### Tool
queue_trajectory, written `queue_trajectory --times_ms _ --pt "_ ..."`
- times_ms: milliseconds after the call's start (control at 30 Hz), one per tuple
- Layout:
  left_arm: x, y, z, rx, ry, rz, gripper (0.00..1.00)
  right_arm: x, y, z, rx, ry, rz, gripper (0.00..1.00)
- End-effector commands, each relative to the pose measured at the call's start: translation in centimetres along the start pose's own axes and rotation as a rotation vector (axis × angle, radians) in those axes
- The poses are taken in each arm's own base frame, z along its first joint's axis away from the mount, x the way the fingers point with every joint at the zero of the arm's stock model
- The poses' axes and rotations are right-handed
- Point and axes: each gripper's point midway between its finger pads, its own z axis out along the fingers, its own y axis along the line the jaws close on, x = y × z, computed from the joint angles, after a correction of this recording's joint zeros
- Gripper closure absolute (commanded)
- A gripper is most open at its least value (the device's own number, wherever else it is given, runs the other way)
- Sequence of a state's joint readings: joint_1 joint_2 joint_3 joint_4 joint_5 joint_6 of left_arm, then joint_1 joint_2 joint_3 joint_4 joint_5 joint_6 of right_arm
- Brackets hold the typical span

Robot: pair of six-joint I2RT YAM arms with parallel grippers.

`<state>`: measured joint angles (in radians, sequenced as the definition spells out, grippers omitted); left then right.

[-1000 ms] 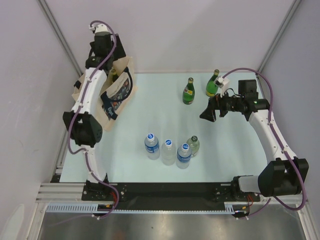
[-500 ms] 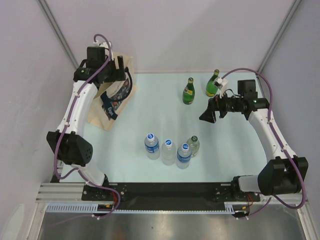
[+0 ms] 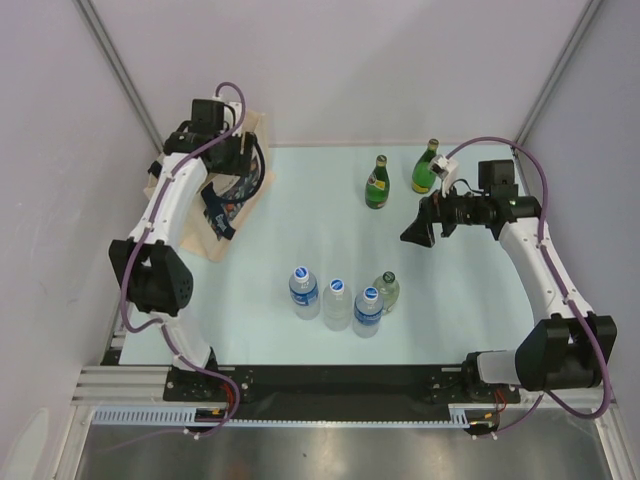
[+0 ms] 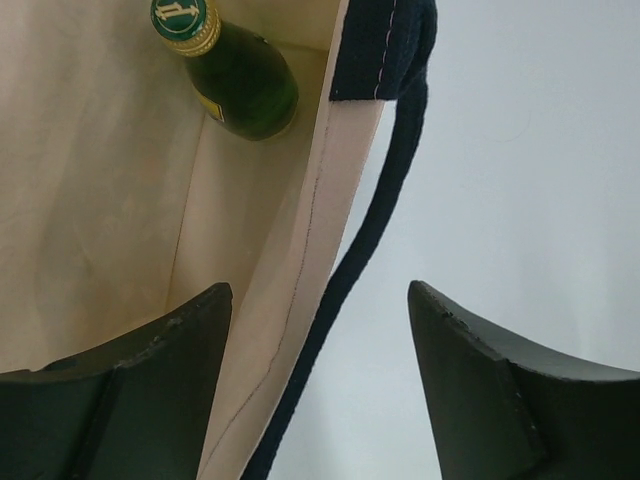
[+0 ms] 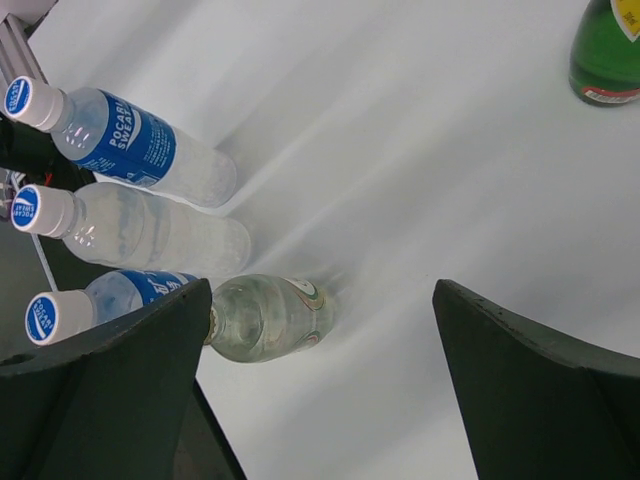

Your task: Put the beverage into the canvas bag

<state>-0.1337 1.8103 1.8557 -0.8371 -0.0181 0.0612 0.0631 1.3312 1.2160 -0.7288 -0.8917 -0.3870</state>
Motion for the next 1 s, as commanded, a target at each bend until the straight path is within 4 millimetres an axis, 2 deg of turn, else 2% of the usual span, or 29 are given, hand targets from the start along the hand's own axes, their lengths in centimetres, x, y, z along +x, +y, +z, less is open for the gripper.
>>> queue_trajectory --times_ms 0,100,133,233,300,367,400,500,700,967 --pt "-1.7 -0.2 -0.5 0.007 -0.041 0.063 0.26 -1.3 0.7 -1.3 0.003 -0.048 -0.042 0.0" --pt "-1.9 -0.5 -0.2 0.006 -0.04 0.067 0.34 -1.4 0.7 -1.4 0.006 -0.053 -0.039 0.0" --pt "-1.9 -0.5 0.0 0.004 -0.038 0.068 0.43 -1.4 0.7 -1.4 0.007 -0.054 -0.038 0.0" --pt "-2.1 -0.8 0.2 0.005 -0.04 0.073 0.59 -1.4 0.6 -1.5 0.007 -0.055 -0.036 0.0" --pt "-2.3 -1.1 -0.1 0.005 -0.046 0.08 0.73 -1.4 0.6 -1.6 0.009 -0.058 -0.034 0.0" --pt "-2.6 -1.4 -0.2 0.009 -0.056 0.088 0.81 -1.4 0.7 -1.5 0.007 -0.059 -0.03 0.0" --pt "-2.8 -1.4 -0.4 0.009 -0.062 0.087 0.89 -1.5 0.7 -1.6 0.007 -0.062 -0.031 0.0" --pt "-3.3 -1.6 -1.0 0.013 -0.081 0.092 0.98 -1.5 0.7 -1.6 0.008 -0.068 -0.025 0.0" --pt "-4.5 -2.1 -2.8 0.036 -0.133 0.088 1.0 -1.7 0.7 -1.6 0.007 -0.075 -0.025 0.0" --pt "-5.9 -4.4 -5.4 0.134 -0.2 0.081 1.0 -1.7 0.6 -1.5 0.007 -0.079 -0.02 0.0"
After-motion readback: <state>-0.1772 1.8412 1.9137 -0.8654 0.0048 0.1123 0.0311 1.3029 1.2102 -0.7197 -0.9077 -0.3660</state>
